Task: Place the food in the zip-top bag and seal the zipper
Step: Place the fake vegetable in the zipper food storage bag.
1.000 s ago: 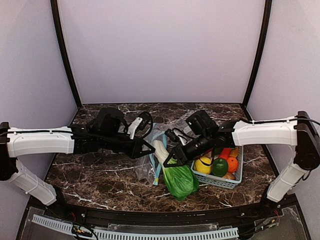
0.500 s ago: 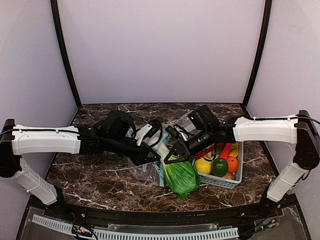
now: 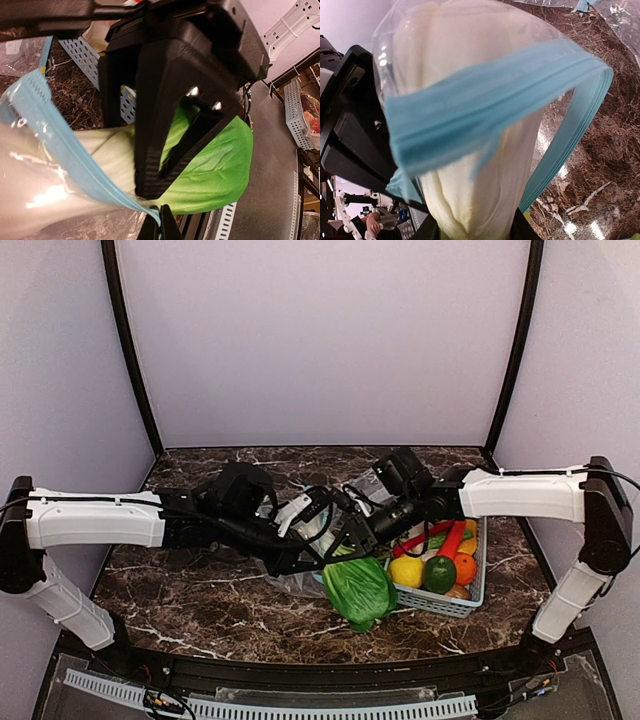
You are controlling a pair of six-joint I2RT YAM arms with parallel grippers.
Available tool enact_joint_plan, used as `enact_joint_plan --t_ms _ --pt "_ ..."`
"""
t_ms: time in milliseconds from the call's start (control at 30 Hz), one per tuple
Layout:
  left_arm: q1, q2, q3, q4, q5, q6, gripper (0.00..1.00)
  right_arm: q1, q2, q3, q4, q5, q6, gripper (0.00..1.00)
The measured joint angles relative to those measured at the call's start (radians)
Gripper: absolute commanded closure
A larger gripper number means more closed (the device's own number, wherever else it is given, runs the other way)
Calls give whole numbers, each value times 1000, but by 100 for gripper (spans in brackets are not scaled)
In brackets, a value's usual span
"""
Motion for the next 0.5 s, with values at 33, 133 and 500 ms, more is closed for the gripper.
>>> enact_joint_plan --t_ms 33,133,500 --pt "-1 3 6 0 10 5 99 2 14 14 -7 -7 -10 78" --pt "-2 8 22 -9 40 22 99 13 56 52 -29 -19 -39 76" --pt "-6 24 52 -42 58 54 99 25 96 77 -73 -35 -141 71"
